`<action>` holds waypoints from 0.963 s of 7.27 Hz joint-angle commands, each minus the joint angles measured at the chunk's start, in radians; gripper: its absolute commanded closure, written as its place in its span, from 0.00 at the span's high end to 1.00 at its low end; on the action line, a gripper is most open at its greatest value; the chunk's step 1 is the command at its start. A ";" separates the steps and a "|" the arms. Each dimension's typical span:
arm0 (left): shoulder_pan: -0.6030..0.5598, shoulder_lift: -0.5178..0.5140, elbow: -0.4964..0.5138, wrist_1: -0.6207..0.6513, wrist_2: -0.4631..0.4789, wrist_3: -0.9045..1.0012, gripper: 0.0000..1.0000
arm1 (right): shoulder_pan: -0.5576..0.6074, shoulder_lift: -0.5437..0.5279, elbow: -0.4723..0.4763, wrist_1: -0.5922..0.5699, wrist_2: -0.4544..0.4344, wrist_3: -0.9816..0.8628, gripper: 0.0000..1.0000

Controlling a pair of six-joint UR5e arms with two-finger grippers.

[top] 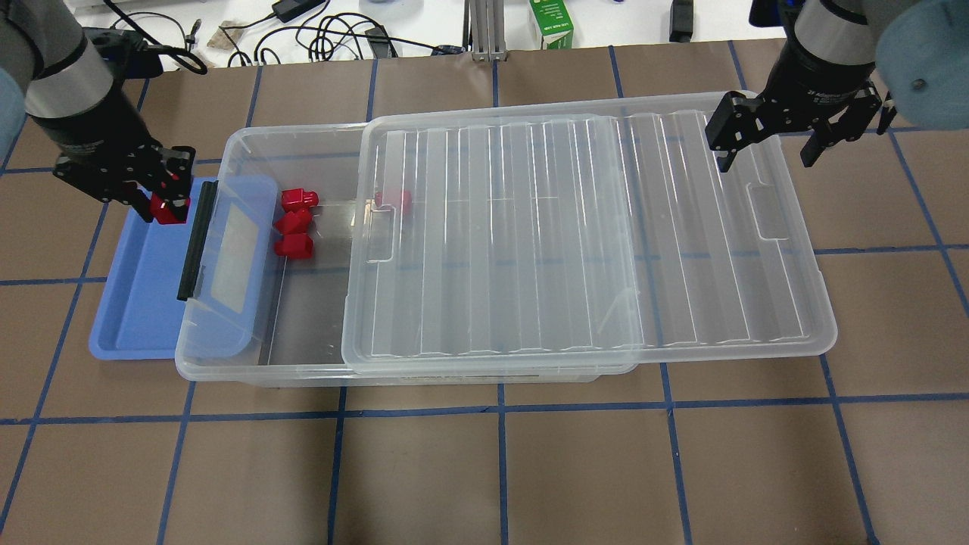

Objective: Place red block in blue tray from box

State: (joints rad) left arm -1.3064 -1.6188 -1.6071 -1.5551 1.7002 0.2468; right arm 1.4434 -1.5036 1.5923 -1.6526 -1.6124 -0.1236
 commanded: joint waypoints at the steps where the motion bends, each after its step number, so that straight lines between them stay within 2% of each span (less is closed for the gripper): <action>1: 0.183 -0.022 -0.003 0.016 0.004 0.275 0.00 | -0.073 0.014 -0.008 -0.004 0.005 -0.077 1.00; 2: 0.221 -0.056 -0.013 0.058 -0.013 0.396 0.00 | -0.101 0.035 -0.003 -0.048 0.000 -0.155 1.00; 3: 0.234 -0.096 -0.058 0.152 -0.069 0.416 0.00 | -0.147 0.040 0.001 -0.052 -0.001 -0.212 1.00; 5: 0.236 -0.176 -0.195 0.448 -0.071 0.553 0.00 | -0.239 0.052 0.003 -0.053 0.008 -0.344 1.00; 7: 0.237 -0.231 -0.231 0.495 -0.094 0.551 0.00 | -0.262 0.083 0.006 -0.067 0.006 -0.404 1.00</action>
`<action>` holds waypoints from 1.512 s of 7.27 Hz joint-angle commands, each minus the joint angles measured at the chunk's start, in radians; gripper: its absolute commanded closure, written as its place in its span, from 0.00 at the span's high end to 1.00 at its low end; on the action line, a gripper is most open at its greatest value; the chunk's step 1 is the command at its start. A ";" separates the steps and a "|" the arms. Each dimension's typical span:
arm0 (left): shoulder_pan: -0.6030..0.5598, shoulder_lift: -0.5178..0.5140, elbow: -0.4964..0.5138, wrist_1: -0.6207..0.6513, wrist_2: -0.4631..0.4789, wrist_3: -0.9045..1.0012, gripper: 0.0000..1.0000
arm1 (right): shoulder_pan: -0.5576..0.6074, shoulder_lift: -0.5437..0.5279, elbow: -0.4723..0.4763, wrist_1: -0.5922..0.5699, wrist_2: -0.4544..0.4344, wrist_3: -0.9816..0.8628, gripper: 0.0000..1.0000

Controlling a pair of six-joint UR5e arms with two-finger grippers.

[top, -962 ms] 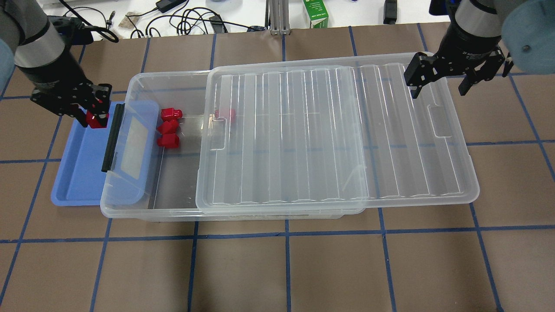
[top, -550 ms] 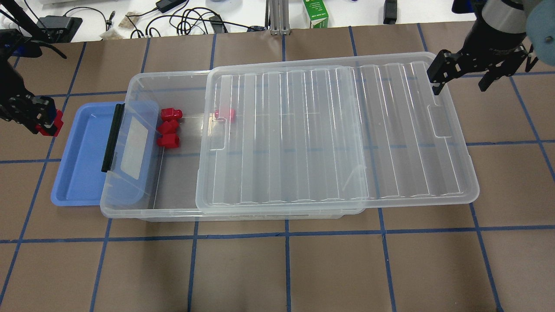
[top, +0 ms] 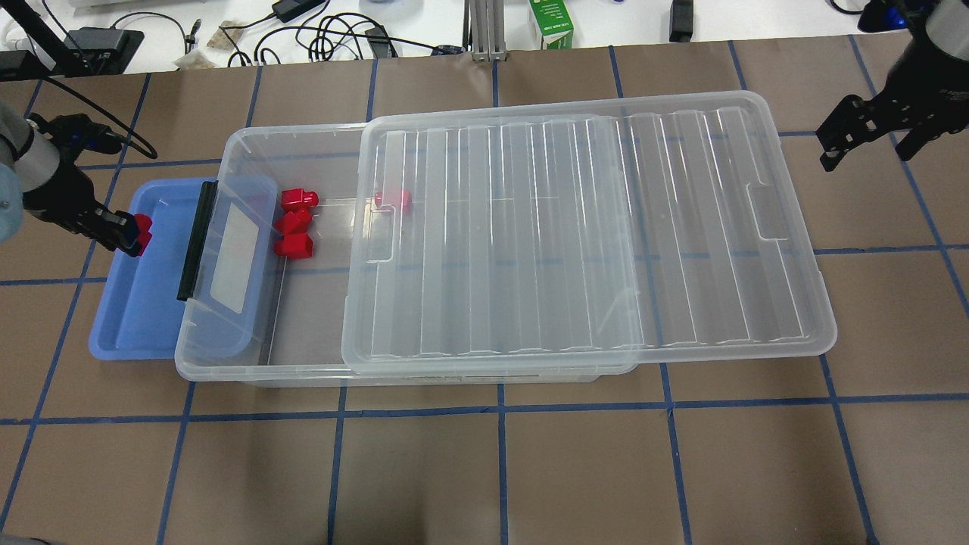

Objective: Place red block in blue tray from box

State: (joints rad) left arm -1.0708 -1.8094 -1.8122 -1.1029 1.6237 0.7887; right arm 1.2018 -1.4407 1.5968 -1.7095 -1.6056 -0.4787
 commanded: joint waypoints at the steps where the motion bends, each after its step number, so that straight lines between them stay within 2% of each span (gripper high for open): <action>1: 0.002 -0.077 -0.026 0.051 -0.048 -0.003 0.00 | -0.057 0.043 0.002 -0.019 0.003 -0.090 1.00; 2: 0.011 -0.093 -0.026 0.051 -0.048 -0.017 0.00 | -0.065 0.061 0.002 -0.019 0.004 -0.086 1.00; 3: 0.038 -0.113 -0.027 0.051 -0.051 -0.017 0.48 | -0.061 0.063 0.006 -0.016 0.018 -0.080 1.00; 4: 0.043 -0.120 -0.021 0.051 -0.062 -0.022 0.81 | -0.053 0.057 0.024 -0.016 0.045 -0.040 1.00; 5: 0.037 -0.110 -0.010 0.048 -0.062 -0.073 0.92 | -0.044 0.056 0.046 -0.019 0.068 0.009 1.00; 7: 0.020 -0.052 0.039 -0.001 -0.045 -0.100 1.00 | -0.033 0.065 0.078 -0.060 0.070 0.008 1.00; 8: 0.020 -0.004 0.068 -0.099 -0.048 -0.101 1.00 | -0.033 0.065 0.107 -0.087 0.069 0.011 1.00; 9: 0.020 0.037 0.067 -0.127 -0.048 -0.121 1.00 | -0.033 0.065 0.124 -0.110 0.069 0.009 1.00; 11: -0.064 0.132 0.100 -0.219 -0.044 -0.228 1.00 | -0.024 0.062 0.126 -0.121 0.070 0.014 1.00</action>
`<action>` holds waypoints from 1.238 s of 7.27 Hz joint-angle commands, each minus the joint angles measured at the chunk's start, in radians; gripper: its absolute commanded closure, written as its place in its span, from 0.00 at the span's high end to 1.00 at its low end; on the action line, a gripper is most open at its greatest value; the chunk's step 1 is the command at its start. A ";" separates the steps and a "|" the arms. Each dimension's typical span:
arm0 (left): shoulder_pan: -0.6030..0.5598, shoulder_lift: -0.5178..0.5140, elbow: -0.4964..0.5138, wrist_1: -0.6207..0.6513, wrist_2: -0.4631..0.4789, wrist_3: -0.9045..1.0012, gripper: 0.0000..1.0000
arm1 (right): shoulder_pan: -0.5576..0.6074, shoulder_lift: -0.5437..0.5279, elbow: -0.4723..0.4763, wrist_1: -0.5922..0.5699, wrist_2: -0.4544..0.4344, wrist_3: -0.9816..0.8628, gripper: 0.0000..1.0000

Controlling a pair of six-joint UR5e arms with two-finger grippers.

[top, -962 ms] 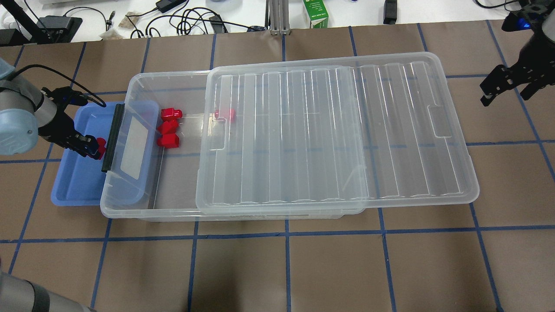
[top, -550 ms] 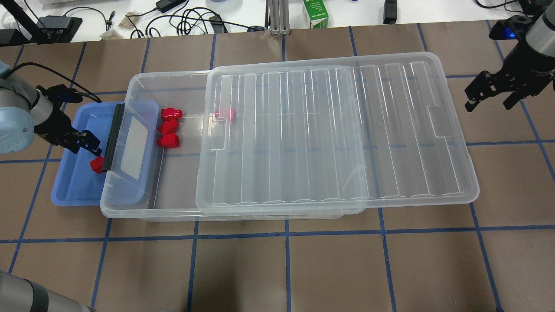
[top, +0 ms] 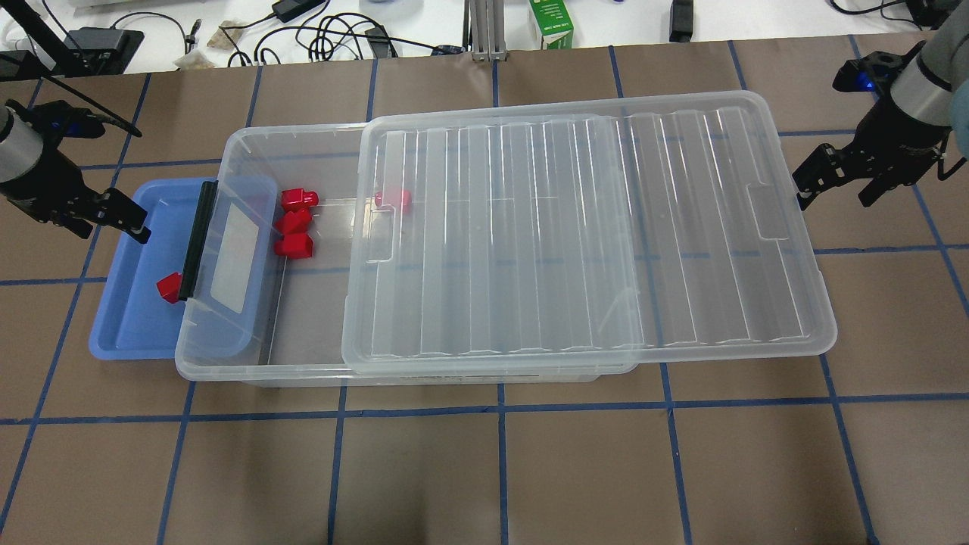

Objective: Place red block in blue tray from box

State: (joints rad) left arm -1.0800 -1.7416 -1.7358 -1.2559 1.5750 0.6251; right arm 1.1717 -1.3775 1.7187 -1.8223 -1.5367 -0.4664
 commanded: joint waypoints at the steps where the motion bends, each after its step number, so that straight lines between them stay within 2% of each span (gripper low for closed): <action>1: -0.116 0.106 0.062 -0.142 0.008 -0.162 1.00 | 0.029 -0.005 0.004 -0.008 0.001 0.027 1.00; 3: -0.258 0.174 0.151 -0.290 0.006 -0.362 1.00 | 0.057 -0.009 0.004 -0.008 0.001 0.080 1.00; 5: -0.403 0.174 0.186 -0.292 0.020 -0.531 1.00 | 0.098 -0.009 0.004 -0.008 0.003 0.119 1.00; 6: -0.452 0.178 0.188 -0.292 0.023 -0.542 1.00 | 0.127 -0.006 0.004 -0.008 0.000 0.188 1.00; 7: -0.472 0.178 0.188 -0.292 0.073 -0.544 1.00 | 0.147 -0.009 0.004 -0.008 0.001 0.204 1.00; 9: -0.509 0.165 0.188 -0.290 0.080 -0.580 1.00 | 0.186 -0.009 0.002 -0.009 0.000 0.275 1.00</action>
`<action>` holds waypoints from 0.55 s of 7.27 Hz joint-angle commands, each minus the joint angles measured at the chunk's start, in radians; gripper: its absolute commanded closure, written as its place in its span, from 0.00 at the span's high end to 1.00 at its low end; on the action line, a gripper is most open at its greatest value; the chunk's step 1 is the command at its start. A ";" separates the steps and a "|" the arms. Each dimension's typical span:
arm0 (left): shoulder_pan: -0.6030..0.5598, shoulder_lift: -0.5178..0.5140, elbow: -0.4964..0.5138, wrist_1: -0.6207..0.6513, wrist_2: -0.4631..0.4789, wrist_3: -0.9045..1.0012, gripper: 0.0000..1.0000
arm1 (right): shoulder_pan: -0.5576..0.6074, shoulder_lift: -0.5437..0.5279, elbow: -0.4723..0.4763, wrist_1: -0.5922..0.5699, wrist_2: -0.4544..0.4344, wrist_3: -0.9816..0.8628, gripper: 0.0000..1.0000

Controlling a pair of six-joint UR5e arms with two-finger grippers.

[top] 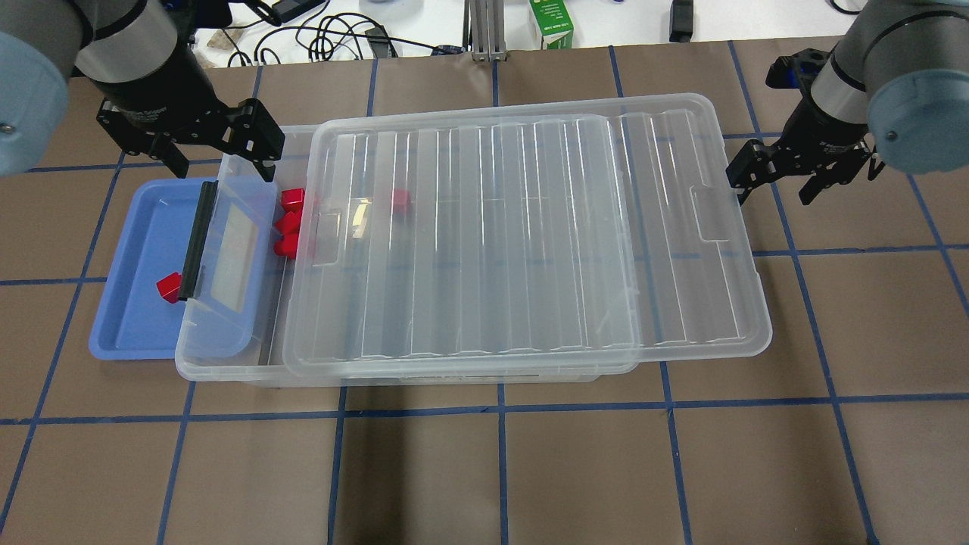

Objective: Place red block in blue tray from box

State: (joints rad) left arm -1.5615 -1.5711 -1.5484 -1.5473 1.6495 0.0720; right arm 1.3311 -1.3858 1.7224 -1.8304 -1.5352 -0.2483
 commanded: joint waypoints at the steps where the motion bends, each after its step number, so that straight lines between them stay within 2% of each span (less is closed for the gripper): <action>1: -0.022 -0.004 0.004 0.001 -0.005 -0.031 1.00 | 0.051 0.002 -0.003 -0.001 -0.002 0.090 1.00; 2: -0.011 0.002 0.023 0.003 -0.038 -0.029 1.00 | 0.066 0.001 -0.001 -0.001 -0.002 0.106 1.00; 4: 0.082 0.006 0.048 -0.002 -0.089 -0.028 1.00 | 0.118 0.005 -0.003 -0.003 -0.002 0.182 1.00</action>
State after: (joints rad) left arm -1.5295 -1.5681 -1.5124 -1.5473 1.5987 0.0444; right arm 1.4161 -1.3827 1.7207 -1.8325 -1.5364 -0.1148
